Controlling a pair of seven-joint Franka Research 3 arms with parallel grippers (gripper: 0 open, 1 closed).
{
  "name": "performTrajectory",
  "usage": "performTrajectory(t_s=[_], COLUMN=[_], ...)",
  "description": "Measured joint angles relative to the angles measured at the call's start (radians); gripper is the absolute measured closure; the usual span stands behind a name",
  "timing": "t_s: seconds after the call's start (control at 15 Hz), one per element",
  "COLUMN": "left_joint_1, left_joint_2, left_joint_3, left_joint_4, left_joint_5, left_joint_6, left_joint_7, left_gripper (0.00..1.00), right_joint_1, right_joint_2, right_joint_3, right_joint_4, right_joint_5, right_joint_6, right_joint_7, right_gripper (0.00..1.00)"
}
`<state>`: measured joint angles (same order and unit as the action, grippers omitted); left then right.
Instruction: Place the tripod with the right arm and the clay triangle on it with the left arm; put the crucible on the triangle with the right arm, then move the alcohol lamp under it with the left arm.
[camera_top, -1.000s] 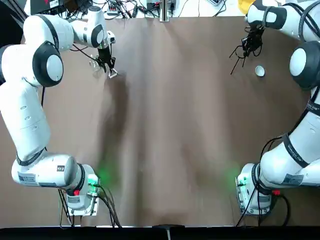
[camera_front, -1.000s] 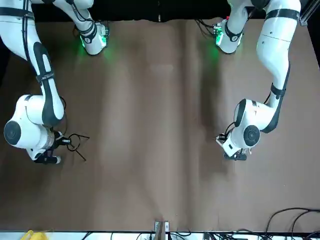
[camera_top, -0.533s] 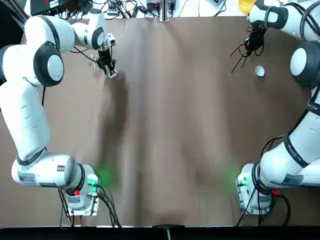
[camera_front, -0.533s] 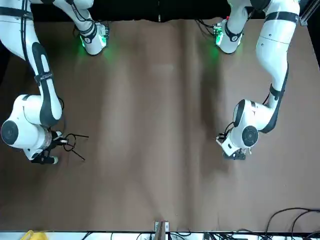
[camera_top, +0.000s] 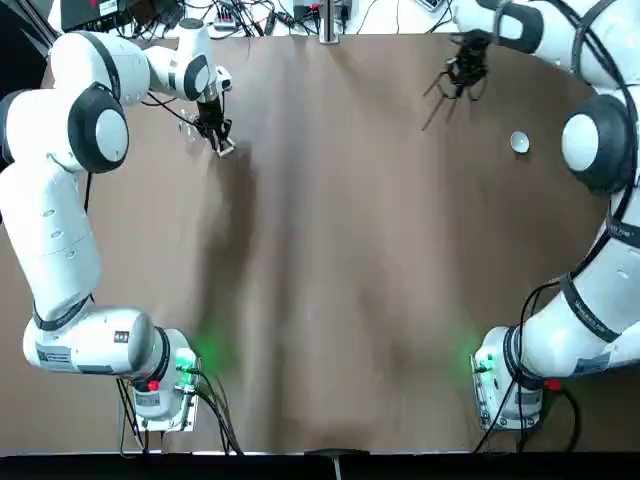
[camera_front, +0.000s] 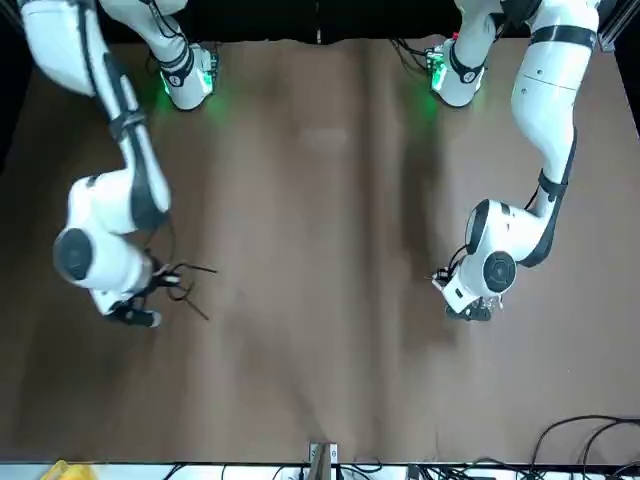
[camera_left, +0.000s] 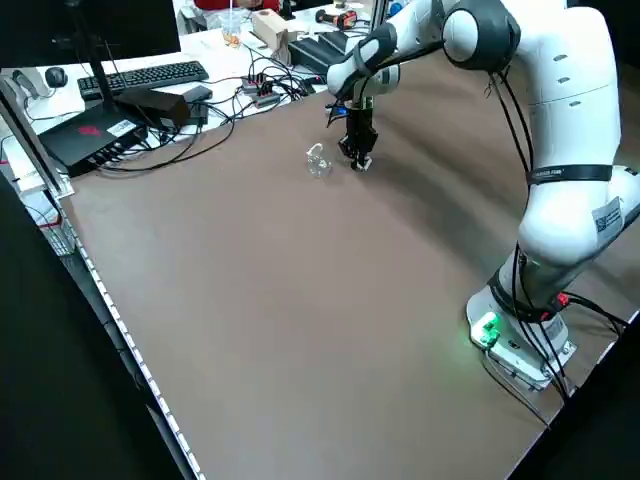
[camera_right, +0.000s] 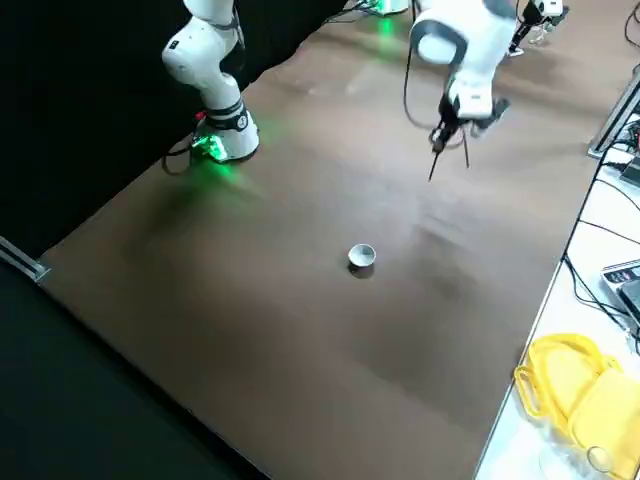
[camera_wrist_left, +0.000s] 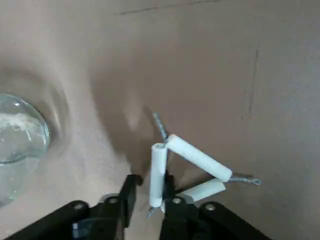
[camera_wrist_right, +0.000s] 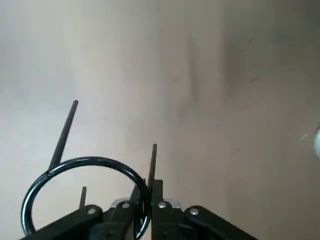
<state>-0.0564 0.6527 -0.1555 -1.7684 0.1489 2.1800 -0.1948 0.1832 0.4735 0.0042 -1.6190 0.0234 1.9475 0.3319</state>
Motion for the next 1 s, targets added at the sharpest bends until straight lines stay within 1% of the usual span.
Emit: performTrajectory(t_s=[0.07, 0.13, 0.2, 0.27, 0.4, 0.47, 0.67, 0.87, 1.0], left_joint_1=[0.0, 0.0, 0.0, 0.0, 0.0, 0.0, 0.003, 0.014, 0.014], left_joint_2=[0.002, 0.004, 0.005, 0.005, 0.005, 0.005, 0.001, -0.029, -0.059], left_joint_3=[0.0, 0.0, -0.001, -0.002, -0.002, -0.002, -0.002, -0.021, -0.03], left_joint_4=[0.0, 0.0, 0.0, 0.0, 0.0, 0.002, 0.02, 0.035, 0.038], left_joint_5=[0.0, 0.0, 0.0, 0.0, 0.0, 0.0, 0.0, 0.0, -0.002], left_joint_6=[0.002, 0.005, 0.006, 0.006, 0.006, 0.007, 0.015, 0.009, -0.011], left_joint_7=[-0.002, -0.007, -0.013, -0.021, -0.036, -0.044, -0.051, -0.079, -0.101], left_gripper=[0.72, 0.76, 0.86, 0.87, 0.87, 0.87, 0.87, 0.87, 0.87], right_joint_1=[0.054, 0.107, 0.159, 0.206, 0.287, 0.359, 0.459, 0.539, 0.567], right_joint_2=[-0.003, -0.004, -0.003, -0.003, -0.001, 0.002, 0.038, 0.117, 0.162], right_joint_3=[0.002, 0.003, 0.003, 0.003, 0.002, 0.002, 0.002, -0.001, -0.005], right_joint_4=[0.011, 0.017, 0.018, 0.018, 0.019, 0.026, 0.034, 0.096, 0.152], right_joint_5=[0.0, 0.0, 0.001, 0.002, 0.035, 0.074, 0.081, 0.079, 0.055], right_joint_6=[-0.014, -0.016, -0.016, -0.015, -0.006, 0.037, 0.146, 0.19, 0.208], right_joint_7=[0.093, 0.182, 0.262, 0.329, 0.422, 0.495, 0.599, 0.644, 0.646], right_gripper=[0.91, 0.91, 0.91, 0.91, 0.91, 0.91, 0.91, 0.91, 0.91])
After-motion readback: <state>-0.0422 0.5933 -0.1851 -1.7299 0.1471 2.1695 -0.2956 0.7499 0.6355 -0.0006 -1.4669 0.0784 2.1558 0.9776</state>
